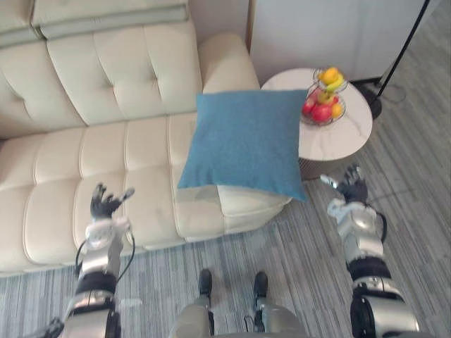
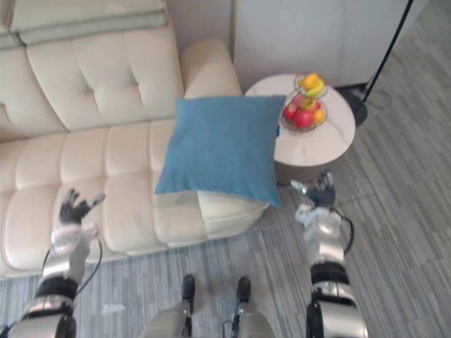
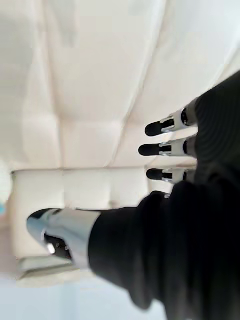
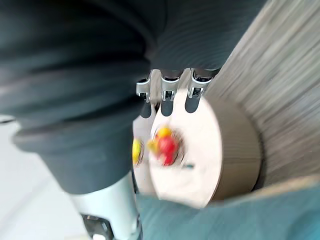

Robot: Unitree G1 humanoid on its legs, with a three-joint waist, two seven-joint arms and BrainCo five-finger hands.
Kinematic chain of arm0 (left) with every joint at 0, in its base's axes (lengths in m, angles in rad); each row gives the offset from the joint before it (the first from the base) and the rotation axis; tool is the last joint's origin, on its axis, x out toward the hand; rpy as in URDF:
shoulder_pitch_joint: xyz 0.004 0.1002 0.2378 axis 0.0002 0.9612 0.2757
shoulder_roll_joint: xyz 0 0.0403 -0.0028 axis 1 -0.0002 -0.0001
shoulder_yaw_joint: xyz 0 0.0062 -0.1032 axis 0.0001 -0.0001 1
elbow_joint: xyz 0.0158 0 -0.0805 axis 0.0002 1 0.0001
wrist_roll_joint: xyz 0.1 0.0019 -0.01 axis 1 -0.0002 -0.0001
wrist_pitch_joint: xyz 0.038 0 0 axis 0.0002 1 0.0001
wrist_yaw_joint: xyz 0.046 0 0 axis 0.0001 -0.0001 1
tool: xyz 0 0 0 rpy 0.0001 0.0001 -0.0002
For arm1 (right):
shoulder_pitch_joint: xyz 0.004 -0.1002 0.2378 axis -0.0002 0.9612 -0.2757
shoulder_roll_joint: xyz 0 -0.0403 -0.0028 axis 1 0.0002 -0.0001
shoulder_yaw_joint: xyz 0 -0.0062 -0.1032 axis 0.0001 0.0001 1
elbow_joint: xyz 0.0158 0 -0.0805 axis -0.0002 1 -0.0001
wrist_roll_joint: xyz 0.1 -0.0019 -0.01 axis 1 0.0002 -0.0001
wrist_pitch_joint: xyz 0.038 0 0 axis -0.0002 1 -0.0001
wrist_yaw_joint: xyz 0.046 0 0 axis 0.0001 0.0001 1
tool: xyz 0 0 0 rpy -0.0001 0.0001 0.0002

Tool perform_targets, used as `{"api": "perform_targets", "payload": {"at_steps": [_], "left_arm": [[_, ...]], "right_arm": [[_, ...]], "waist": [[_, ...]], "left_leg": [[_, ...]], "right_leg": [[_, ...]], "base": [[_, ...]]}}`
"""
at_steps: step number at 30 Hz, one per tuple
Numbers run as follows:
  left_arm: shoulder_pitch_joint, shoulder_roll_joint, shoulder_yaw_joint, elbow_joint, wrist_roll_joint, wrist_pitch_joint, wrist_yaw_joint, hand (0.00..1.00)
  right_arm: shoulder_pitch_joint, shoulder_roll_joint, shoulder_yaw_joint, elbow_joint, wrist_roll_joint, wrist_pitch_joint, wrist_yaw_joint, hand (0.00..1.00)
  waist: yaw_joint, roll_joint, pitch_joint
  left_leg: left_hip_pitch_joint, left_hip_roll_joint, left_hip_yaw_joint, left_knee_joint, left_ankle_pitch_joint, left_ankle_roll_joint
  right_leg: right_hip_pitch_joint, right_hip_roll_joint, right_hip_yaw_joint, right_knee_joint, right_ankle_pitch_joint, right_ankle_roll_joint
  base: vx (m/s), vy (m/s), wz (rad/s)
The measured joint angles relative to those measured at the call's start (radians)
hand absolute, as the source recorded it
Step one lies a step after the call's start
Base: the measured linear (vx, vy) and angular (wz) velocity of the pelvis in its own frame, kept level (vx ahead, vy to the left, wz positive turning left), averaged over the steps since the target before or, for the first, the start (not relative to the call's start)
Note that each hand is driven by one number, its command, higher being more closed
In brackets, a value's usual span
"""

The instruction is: Pick up cushions and gather them together orderly.

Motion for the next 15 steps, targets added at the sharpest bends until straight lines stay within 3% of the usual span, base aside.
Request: {"api": "perform_targets", "payload": {"at_steps": [8,15], "left_arm": [[-0.275,-0.005,-0.143,0.086,-0.017,-0.004,0.018,0.00],[-0.407,-0.088,-0.248,0.244,-0.009,0.012,0.017,0.00]], "right_arm": [[-0.206,-0.005,0.095,0.101,0.045,-0.008,-0.020,0.00],[-0.378,0.002,0.202,0.244,0.039,0.023,-0.026,0.00]], "waist": [[-0.001,0.003,0.062],[-0.015,0.006,0.109]], "left_leg": [[-0.065,-0.006,0.012,0.001,0.015,0.005],[-0.139,-0.003,0.012,-0.009,0.046,-0.001]], "right_leg": [[-0.095,-0.007,0.019,0.054,-0.003,0.000],[-0.198,-0.007,0.022,0.102,-0.006,-0.001]], "base": [[0.01,0.020,-0.04],[-0.02,-0.008,-0.01]]}}
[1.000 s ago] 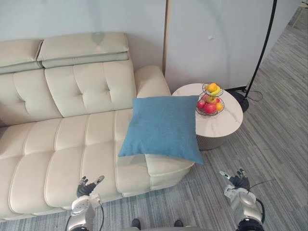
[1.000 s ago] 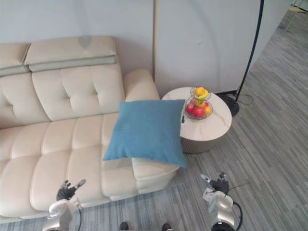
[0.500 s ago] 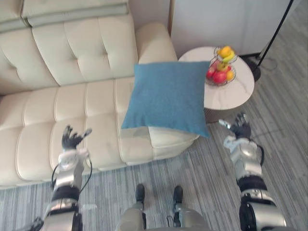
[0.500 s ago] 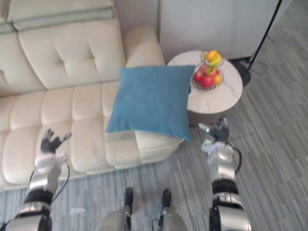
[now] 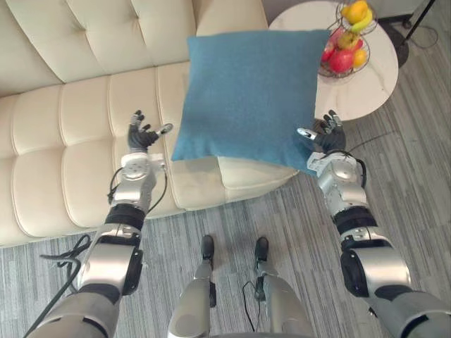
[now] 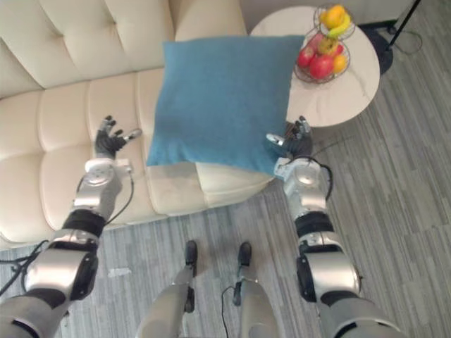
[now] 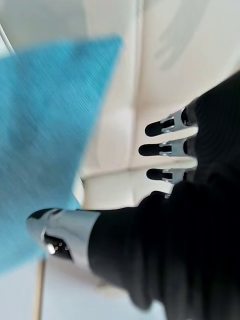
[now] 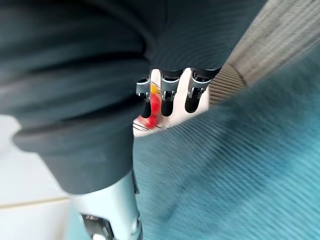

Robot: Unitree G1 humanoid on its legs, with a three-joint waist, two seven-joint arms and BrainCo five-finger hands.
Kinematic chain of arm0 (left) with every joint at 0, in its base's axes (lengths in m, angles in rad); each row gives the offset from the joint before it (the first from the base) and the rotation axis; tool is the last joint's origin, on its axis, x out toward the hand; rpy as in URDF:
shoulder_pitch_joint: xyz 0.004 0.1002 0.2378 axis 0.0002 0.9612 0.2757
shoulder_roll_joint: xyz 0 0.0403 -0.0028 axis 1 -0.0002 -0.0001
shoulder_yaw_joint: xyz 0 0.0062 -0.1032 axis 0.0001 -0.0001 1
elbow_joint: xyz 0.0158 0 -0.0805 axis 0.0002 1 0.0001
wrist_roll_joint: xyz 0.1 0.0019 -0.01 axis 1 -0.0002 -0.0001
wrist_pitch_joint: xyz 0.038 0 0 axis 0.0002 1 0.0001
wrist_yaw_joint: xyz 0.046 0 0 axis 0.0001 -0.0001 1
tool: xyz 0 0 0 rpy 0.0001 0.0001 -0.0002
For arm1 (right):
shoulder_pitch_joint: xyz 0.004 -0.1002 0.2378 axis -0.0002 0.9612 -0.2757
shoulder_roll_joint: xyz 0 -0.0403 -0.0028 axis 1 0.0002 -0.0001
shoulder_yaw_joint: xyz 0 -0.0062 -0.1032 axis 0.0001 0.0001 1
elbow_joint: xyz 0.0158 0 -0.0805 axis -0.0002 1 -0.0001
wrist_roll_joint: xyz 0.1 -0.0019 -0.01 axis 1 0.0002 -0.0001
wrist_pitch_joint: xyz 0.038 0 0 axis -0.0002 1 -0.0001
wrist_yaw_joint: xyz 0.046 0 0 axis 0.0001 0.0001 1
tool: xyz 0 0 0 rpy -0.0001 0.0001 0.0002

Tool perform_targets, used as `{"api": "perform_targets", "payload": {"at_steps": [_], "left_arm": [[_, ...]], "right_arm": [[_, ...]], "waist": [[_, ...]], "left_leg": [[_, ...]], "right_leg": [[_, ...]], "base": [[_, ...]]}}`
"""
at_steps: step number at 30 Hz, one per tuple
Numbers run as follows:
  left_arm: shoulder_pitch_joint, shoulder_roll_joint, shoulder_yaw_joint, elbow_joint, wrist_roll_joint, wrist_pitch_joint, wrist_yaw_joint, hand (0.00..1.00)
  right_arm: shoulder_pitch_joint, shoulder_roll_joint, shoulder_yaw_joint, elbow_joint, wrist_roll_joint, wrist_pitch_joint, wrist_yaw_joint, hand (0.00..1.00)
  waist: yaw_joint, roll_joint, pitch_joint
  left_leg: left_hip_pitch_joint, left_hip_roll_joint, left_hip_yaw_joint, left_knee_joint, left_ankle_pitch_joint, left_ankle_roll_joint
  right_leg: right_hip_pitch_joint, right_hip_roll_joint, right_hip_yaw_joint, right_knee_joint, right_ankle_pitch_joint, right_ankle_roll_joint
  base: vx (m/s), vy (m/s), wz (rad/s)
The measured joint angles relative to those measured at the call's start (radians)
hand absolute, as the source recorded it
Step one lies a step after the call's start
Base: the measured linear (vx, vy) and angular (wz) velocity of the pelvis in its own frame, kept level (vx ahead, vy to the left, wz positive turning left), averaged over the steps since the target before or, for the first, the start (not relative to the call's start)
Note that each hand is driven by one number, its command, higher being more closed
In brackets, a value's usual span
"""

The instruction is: Pick up cushions and gather them together orderly.

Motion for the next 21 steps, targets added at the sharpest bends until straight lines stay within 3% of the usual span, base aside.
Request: {"api": "perform_targets", "payload": {"at_steps": [6,7,8,15,21], "left_arm": [[-0.091,-0.029,-0.062,0.074,0.057,0.024,0.008,0.00],[-0.106,-0.028,-0.067,0.078,0.064,0.030,0.011,0.00],[-0.116,-0.028,-0.072,0.078,0.064,0.031,0.018,1.00],[-0.139,-0.015,-0.088,0.064,-0.017,0.024,0.051,1.00],[-0.127,-0.017,-0.096,-0.028,-0.070,0.005,0.078,1.00]], "right_arm": [[-0.128,0.023,0.082,0.036,-0.017,0.001,-0.017,0.00],[-0.146,0.026,0.099,0.036,-0.019,0.001,-0.019,1.00],[-0.156,0.027,0.110,0.036,-0.023,0.000,-0.019,1.00],[-0.181,0.026,0.157,0.021,-0.037,-0.011,-0.038,1.00],[-0.066,0.047,0.156,-0.108,0.051,-0.049,-0.054,1.00]], "waist": [[-0.015,-0.001,0.028],[-0.016,-0.002,0.028],[-0.018,-0.001,0.030],[-0.026,-0.001,0.030],[-0.024,0.001,0.032]], "left_leg": [[-0.081,0.012,0.023,-0.001,0.019,-0.007],[-0.098,0.016,0.027,-0.001,0.022,-0.010],[-0.107,0.019,0.027,-0.001,0.024,-0.012],[-0.124,0.046,0.023,-0.001,0.033,-0.025],[-0.104,0.048,0.012,-0.001,0.033,-0.030]], "right_leg": [[-0.093,0.009,0.016,0.012,0.012,-0.011],[-0.112,0.013,0.018,0.010,0.017,-0.013],[-0.120,0.016,0.018,0.006,0.022,-0.015],[-0.130,0.040,0.007,-0.005,0.030,-0.023],[-0.104,0.041,-0.003,-0.004,0.027,-0.028]], "base": [[-0.03,-0.027,-0.08],[-0.01,-0.047,-0.14],[-0.01,-0.041,-0.13],[0.01,-0.028,-0.01],[0.03,-0.008,0.07]]}}
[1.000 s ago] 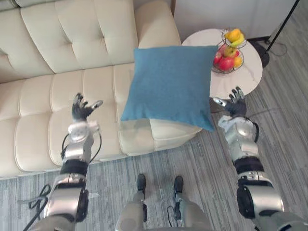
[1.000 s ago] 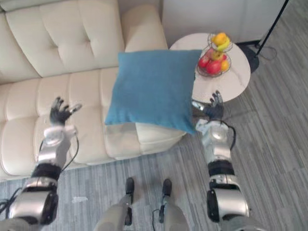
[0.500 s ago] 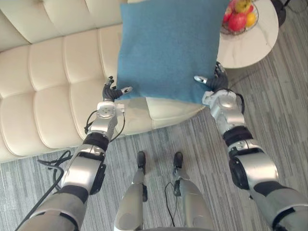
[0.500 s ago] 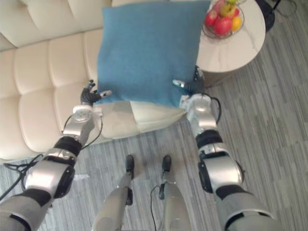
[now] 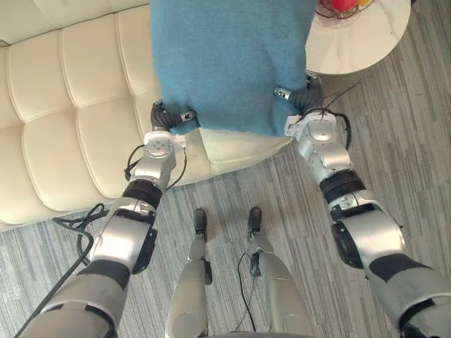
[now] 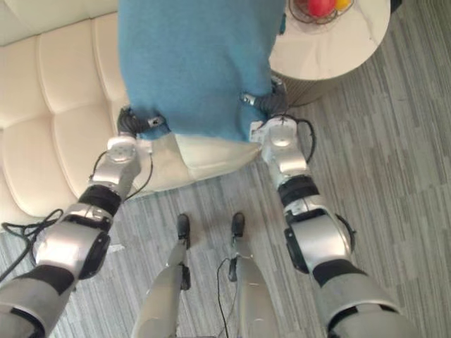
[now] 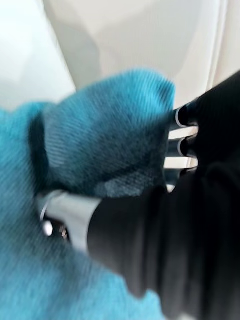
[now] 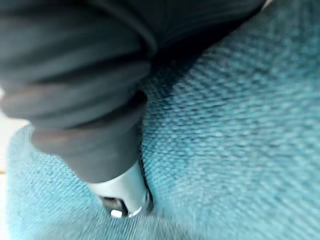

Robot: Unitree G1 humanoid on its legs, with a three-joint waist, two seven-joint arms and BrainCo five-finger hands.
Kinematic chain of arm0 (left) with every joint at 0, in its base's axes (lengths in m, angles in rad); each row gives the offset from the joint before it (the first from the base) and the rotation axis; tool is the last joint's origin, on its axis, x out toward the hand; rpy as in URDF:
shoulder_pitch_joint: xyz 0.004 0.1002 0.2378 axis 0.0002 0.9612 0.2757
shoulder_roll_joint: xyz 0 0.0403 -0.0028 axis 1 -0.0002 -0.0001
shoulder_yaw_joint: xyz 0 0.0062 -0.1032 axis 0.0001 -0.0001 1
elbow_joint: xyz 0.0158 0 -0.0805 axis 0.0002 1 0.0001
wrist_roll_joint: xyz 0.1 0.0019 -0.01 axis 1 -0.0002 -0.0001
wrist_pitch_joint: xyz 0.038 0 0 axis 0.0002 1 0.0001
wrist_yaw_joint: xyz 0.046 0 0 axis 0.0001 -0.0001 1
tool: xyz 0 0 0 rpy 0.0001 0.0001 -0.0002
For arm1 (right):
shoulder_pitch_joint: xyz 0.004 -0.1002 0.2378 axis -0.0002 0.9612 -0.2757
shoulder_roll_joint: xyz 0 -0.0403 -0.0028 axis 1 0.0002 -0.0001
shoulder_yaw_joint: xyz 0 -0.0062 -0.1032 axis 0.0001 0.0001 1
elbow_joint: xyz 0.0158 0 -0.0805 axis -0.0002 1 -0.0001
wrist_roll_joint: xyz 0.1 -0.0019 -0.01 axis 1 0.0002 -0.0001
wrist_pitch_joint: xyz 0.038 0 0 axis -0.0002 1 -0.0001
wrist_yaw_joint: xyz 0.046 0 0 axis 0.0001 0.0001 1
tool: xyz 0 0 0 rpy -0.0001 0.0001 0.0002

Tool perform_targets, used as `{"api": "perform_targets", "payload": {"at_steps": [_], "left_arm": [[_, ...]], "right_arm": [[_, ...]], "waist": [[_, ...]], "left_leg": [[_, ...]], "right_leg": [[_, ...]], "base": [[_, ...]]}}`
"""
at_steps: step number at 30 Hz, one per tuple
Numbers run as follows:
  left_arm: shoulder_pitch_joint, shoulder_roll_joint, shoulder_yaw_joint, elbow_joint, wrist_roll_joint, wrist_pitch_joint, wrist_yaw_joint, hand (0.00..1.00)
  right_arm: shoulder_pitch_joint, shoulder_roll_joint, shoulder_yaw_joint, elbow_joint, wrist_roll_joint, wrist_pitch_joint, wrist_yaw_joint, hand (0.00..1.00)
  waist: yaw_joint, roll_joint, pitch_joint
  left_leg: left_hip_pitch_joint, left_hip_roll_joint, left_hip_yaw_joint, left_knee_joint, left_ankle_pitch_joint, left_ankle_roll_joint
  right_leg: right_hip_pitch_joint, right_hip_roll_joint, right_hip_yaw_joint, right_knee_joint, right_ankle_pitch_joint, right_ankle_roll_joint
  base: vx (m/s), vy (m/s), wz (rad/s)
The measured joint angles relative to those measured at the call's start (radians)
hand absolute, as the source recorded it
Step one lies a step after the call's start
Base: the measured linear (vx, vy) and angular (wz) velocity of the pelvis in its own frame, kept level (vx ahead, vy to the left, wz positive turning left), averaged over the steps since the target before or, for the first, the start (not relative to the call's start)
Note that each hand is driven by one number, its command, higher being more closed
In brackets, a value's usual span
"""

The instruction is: Pick up cushions and gather them together orderly.

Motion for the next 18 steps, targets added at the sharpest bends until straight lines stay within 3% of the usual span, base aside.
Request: {"api": "perform_targets", "payload": {"at_steps": [5,11,15,18], "left_arm": [[0.218,-0.023,0.000,-0.316,-0.035,-0.029,0.036,1.00],[0.530,-0.076,0.003,-0.627,-0.032,-0.060,0.037,1.00],[0.776,-0.152,0.022,-0.787,-0.033,-0.061,0.032,1.00],[0.947,-0.197,0.040,-0.863,-0.033,-0.060,0.009,1.00]], "right_arm": [[0.307,0.081,0.000,-0.219,0.035,-0.011,-0.017,1.00],[0.593,0.117,0.001,-0.479,0.037,-0.013,-0.014,1.00],[0.797,0.143,0.010,-0.639,0.064,-0.015,0.044,1.00],[0.921,0.146,0.033,-0.710,0.064,-0.015,0.094,1.00]], "waist": [[0.010,0.001,0.001],[0.017,0.009,-0.005],[0.019,0.017,-0.012],[0.026,0.031,-0.068]], "left_leg": [[0.106,-0.001,-0.004,0.000,-0.024,-0.027],[0.191,0.003,-0.006,0.000,-0.052,-0.028],[0.249,0.005,-0.011,0.000,-0.066,-0.021],[0.284,0.005,-0.012,0.000,-0.078,-0.022]], "right_leg": [[0.083,-0.005,-0.005,0.057,-0.062,-0.006],[0.161,0.000,-0.004,0.064,-0.093,-0.006],[0.239,0.010,-0.008,0.029,-0.093,-0.006],[0.285,0.014,-0.007,0.003,-0.095,-0.004]], "base": [[0.07,-0.023,0.04],[0.06,-0.018,-0.02],[0.09,-0.005,0.03],[0.08,0.006,0.02]]}}
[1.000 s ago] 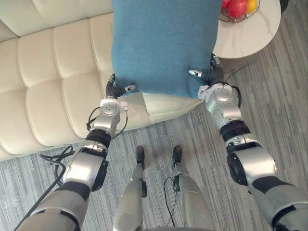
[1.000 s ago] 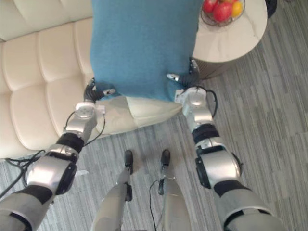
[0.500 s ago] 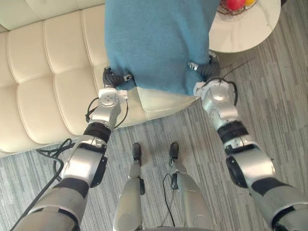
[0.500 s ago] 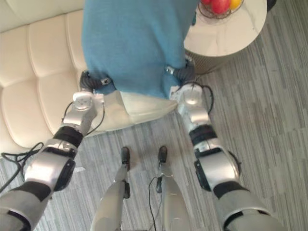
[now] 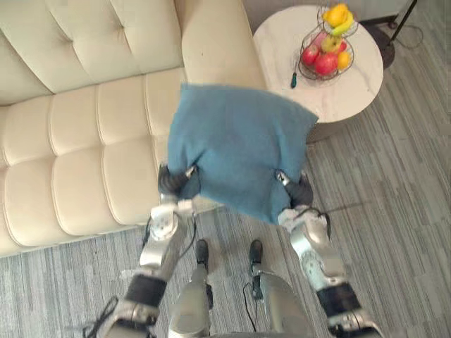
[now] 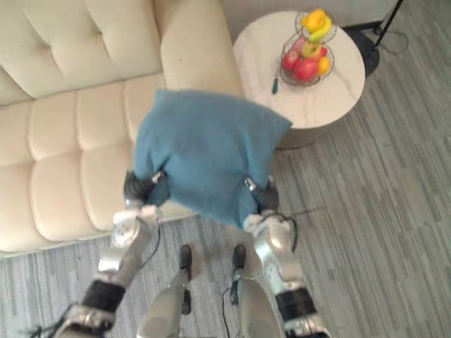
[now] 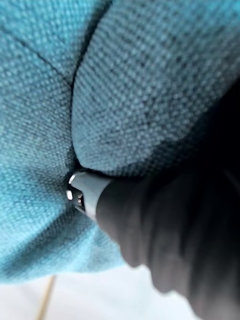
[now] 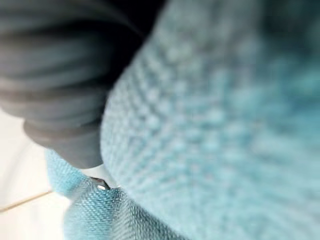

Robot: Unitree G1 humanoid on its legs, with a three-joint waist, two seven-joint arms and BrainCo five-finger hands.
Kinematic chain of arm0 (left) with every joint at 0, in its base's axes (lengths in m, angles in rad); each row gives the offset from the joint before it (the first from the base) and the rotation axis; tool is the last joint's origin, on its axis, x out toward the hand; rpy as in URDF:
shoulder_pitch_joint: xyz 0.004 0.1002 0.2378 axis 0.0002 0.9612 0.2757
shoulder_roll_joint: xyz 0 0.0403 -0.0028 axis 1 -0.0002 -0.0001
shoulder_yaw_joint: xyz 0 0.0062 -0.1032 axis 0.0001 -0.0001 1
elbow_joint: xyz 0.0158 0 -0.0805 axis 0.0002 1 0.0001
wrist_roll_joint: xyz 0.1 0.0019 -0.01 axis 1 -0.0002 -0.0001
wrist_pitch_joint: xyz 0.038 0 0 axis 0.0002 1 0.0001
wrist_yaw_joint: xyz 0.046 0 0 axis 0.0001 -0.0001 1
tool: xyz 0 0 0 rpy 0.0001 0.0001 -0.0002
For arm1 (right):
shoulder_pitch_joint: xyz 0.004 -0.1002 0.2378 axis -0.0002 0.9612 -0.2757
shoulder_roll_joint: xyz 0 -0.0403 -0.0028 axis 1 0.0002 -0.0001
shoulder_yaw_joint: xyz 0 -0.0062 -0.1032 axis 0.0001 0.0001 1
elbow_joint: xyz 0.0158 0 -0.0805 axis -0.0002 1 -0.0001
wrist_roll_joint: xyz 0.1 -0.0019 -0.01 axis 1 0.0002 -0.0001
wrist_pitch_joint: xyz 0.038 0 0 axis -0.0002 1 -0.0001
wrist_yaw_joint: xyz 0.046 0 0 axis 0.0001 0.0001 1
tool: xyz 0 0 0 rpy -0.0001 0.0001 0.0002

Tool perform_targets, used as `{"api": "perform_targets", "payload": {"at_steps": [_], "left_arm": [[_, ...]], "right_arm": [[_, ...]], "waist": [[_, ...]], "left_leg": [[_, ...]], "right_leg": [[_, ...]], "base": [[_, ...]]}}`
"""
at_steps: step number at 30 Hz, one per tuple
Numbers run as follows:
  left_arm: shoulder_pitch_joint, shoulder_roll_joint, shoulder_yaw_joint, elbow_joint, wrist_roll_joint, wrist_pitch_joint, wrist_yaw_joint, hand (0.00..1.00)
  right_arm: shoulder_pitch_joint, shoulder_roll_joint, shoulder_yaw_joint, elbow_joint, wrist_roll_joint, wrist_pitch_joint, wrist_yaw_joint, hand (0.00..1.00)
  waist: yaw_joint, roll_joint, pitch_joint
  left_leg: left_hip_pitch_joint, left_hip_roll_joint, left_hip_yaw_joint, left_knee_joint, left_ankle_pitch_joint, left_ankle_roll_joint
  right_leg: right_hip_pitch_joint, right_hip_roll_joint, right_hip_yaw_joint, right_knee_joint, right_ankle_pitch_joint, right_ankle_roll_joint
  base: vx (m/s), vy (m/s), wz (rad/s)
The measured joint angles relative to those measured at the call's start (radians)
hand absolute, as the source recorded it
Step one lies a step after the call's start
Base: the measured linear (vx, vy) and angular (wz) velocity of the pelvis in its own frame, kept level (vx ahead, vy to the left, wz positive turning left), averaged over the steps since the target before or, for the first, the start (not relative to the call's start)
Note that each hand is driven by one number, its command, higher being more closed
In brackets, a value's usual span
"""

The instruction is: Pick up cushions and gather them together orderly.

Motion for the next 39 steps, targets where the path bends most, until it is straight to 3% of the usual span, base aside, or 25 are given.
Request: {"api": "perform_targets", "payload": {"at_steps": [3,8,14,16,17,19,21,22,23,25,27,29,30,31,32,33,34,36,37,39], "left_arm": [[0.179,-0.026,0.004,-0.109,0.005,0.001,-0.034,1.00],[0.323,-0.051,0.016,-0.236,0.000,-0.002,-0.069,1.00],[0.385,-0.059,0.026,-0.285,-0.005,-0.022,-0.117,1.00],[0.384,-0.071,0.037,-0.283,-0.006,-0.023,-0.128,1.00],[0.383,-0.081,0.042,-0.274,-0.014,-0.023,-0.130,1.00],[0.382,-0.098,0.044,-0.246,-0.036,-0.022,-0.129,1.00],[0.382,-0.104,0.047,-0.227,-0.042,-0.022,-0.128,1.00],[0.382,-0.103,0.047,-0.211,-0.042,-0.022,-0.127,1.00],[0.381,-0.102,0.047,-0.205,-0.042,-0.022,-0.127,1.00],[0.376,-0.068,0.048,-0.189,-0.044,-0.022,-0.122,1.00],[0.368,-0.062,0.043,-0.183,-0.050,-0.022,-0.121,1.00],[0.338,-0.063,0.026,-0.145,-0.050,-0.022,-0.121,1.00],[0.331,-0.063,0.024,-0.131,-0.050,-0.022,-0.121,1.00],[0.331,-0.060,0.025,-0.130,-0.049,-0.021,-0.121,1.00],[0.332,-0.059,0.025,-0.130,-0.049,-0.021,-0.121,1.00],[0.332,-0.052,0.024,-0.130,-0.049,-0.019,-0.121,1.00],[0.333,-0.042,0.024,-0.130,-0.049,-0.018,-0.121,1.00],[0.333,-0.032,0.023,-0.131,-0.048,-0.019,-0.123,1.00],[0.333,-0.023,0.021,-0.131,-0.048,-0.019,-0.125,1.00],[0.333,-0.020,0.019,-0.131,-0.047,-0.018,-0.126,1.00]], "right_arm": [[0.131,0.003,0.022,-0.089,-0.006,0.001,0.042,1.00],[0.225,0.003,0.043,-0.201,-0.040,0.000,0.073,1.00],[0.258,0.007,0.046,-0.262,-0.093,-0.041,0.088,1.00],[0.253,0.010,0.045,-0.256,-0.093,-0.043,0.088,1.00],[0.244,0.010,0.043,-0.249,-0.102,-0.043,0.086,1.00],[0.215,0.010,0.037,-0.246,-0.136,-0.043,0.078,1.00],[0.167,0.010,0.034,-0.207,-0.170,-0.043,0.070,1.00],[0.132,0.011,0.027,-0.157,-0.178,-0.042,0.064,1.00],[0.123,0.013,0.024,-0.138,-0.184,-0.042,0.061,1.00],[0.114,0.058,0.021,-0.086,-0.208,-0.023,0.044,1.00],[0.115,0.078,0.010,-0.086,-0.210,-0.021,0.042,1.00],[0.114,0.076,-0.010,-0.069,-0.211,-0.021,0.035,1.00],[0.113,0.077,-0.012,-0.051,-0.211,-0.020,0.032,1.00],[0.115,0.077,-0.011,-0.044,-0.211,-0.009,0.029,1.00],[0.114,0.077,-0.011,-0.044,-0.211,-0.006,0.029,1.00],[0.115,0.079,-0.011,-0.044,-0.211,-0.001,0.029,1.00],[0.115,0.079,-0.010,-0.044,-0.211,0.000,0.030,1.00],[0.115,0.080,-0.010,-0.046,-0.211,0.000,0.034,1.00],[0.115,0.080,-0.010,-0.047,-0.208,-0.003,0.039,1.00],[0.114,0.078,-0.011,-0.050,-0.208,-0.006,0.043,1.00]], "waist": [[0.014,0.024,-0.069],[0.021,0.031,-0.138],[0.028,0.028,-0.153],[0.029,0.029,-0.160],[0.028,0.021,-0.163],[0.028,0.017,-0.165],[0.031,0.011,-0.170],[0.033,0.016,-0.183],[0.036,0.012,-0.186],[0.053,-0.039,-0.209],[0.054,-0.054,-0.219],[0.062,-0.051,-0.221],[0.063,-0.044,-0.224],[0.063,-0.036,-0.223],[0.063,-0.033,-0.221],[0.057,-0.027,-0.218],[0.039,-0.027,-0.217],[0.018,-0.036,-0.223],[0.013,-0.055,-0.234],[0.013,-0.063,-0.239]], "left_leg": [[0.063,0.001,0.000,0.000,-0.021,0.005],[0.119,0.002,-0.009,0.021,-0.053,0.007],[0.048,-0.020,-0.101,0.292,-0.200,0.010],[0.003,0.005,-0.060,0.336,-0.210,0.017],[-0.012,0.031,0.013,0.341,-0.208,0.048],[-0.032,0.074,0.090,0.324,-0.194,0.076],[-0.031,0.093,0.111,0.276,-0.174,0.052],[-0.031,0.101,0.129,0.258,-0.130,-0.001],[-0.032,0.096,0.142,0.259,-0.102,-0.005],[-0.043,0.046,0.184,0.300,-0.129,0.041],[-0.080,0.015,0.188,0.381,-0.194,0.070],[-0.099,-0.011,0.210,0.445,-0.261,0.101],[-0.098,-0.018,0.225,0.466,-0.285,0.116],[-0.078,-0.023,0.245,0.470,-0.306,0.140],[-0.069,-0.024,0.246,0.469,-0.310,0.145],[-0.049,-0.027,0.240,0.464,-0.320,0.153],[-0.017,-0.030,0.233,0.444,-0.325,0.153],[0.025,-0.053,0.230,0.392,-0.327,0.147],[0.050,-0.083,0.237,0.352,-0.321,0.155],[0.086,-0.121,0.247,0.318,-0.309,0.175]], "right_leg": [[0.066,-0.001,-0.002,-0.002,-0.022,0.007],[0.140,-0.011,-0.031,0.007,-0.058,0.016],[0.198,-0.068,-0.149,0.161,-0.177,0.019],[0.197,-0.084,-0.202,0.175,-0.185,0.012],[0.197,-0.104,-0.230,0.176,-0.185,0.011],[0.197,-0.137,-0.261,0.177,-0.188,0.026],[0.197,-0.167,-0.265,0.176,-0.191,0.050],[0.199,-0.184,-0.262,0.167,-0.186,0.079],[0.202,-0.191,-0.258,0.158,-0.181,0.092],[0.238,-0.230,-0.244,0.050,-0.095,0.140],[0.255,-0.262,-0.234,0.007,-0.053,0.159],[0.237,-0.302,-0.202,0.050,-0.040,0.152],[0.206,-0.322,-0.192,0.103,-0.026,0.131],[0.153,-0.340,-0.190,0.203,0.009,0.060],[0.137,-0.342,-0.181,0.240,0.014,0.047],[0.104,-0.325,-0.139,0.324,-0.012,0.052],[0.080,-0.269,-0.088,0.417,-0.093,0.074],[0.055,-0.173,-0.043,0.462,-0.182,0.126],[0.040,-0.128,-0.056,0.442,-0.217,0.122],[0.045,-0.077,-0.075,0.371,-0.237,0.105]], "base": [[0.07,0.009,0.05],[0.03,0.010,0.14],[-0.03,0.016,0.61],[-0.03,0.029,0.84],[0.01,0.052,0.80],[0.05,0.165,0.83],[0.07,0.223,0.37],[0.09,0.238,0.08],[0.17,0.365,0.00],[0.21,0.301,-0.03],[0.18,0.328,0.04],[0.14,0.370,-0.11],[0.15,0.449,-0.39],[0.13,0.373,-0.43],[0.13,0.372,-0.32],[0.10,0.254,-0.02],[0.13,0.329,0.11],[0.11,0.177,0.20],[0.17,0.132,0.09],[0.20,0.116,0.01]]}}
